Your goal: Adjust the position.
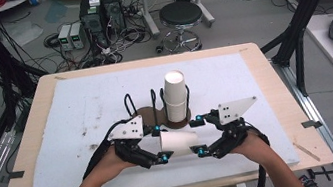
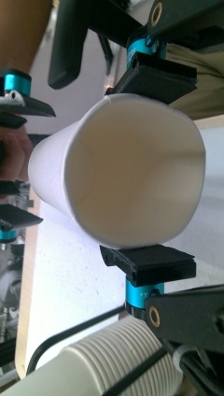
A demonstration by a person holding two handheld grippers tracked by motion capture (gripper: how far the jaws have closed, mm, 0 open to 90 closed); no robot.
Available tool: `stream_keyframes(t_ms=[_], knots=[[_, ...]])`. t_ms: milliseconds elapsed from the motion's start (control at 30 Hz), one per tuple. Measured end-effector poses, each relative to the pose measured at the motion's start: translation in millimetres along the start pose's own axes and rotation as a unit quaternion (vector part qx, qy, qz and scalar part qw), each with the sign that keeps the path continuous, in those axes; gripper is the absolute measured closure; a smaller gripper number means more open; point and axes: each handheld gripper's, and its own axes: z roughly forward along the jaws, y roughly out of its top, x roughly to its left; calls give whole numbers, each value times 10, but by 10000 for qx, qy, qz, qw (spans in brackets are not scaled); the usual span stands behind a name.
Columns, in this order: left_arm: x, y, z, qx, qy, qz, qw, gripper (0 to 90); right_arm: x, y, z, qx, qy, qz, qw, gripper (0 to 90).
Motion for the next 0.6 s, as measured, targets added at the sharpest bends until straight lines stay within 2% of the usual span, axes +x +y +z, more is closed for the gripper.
stream_keyframes(t_ms=[67, 200, 433, 467, 600], knots=[[15, 67, -11, 251, 36, 74, 9997, 311, 11, 55, 23, 250, -67, -154, 9995, 228], [24, 137, 0, 564, 45, 140, 9983, 311, 12, 124, 55, 512, -116, -345, 9980, 228], [32, 207, 7, 839, 20, 206, 9963, 311, 15, 225, 114, 876, -111, -559, 9945, 228], [37, 236, 3, 933, 15, 253, 9953, 311, 18, 239, 123, 934, -106, -593, 9938, 228], [41, 278, -3, 1024, 24, 277, 9944, 311, 23, 278, 169, 1118, -100, -687, 9913, 228]])
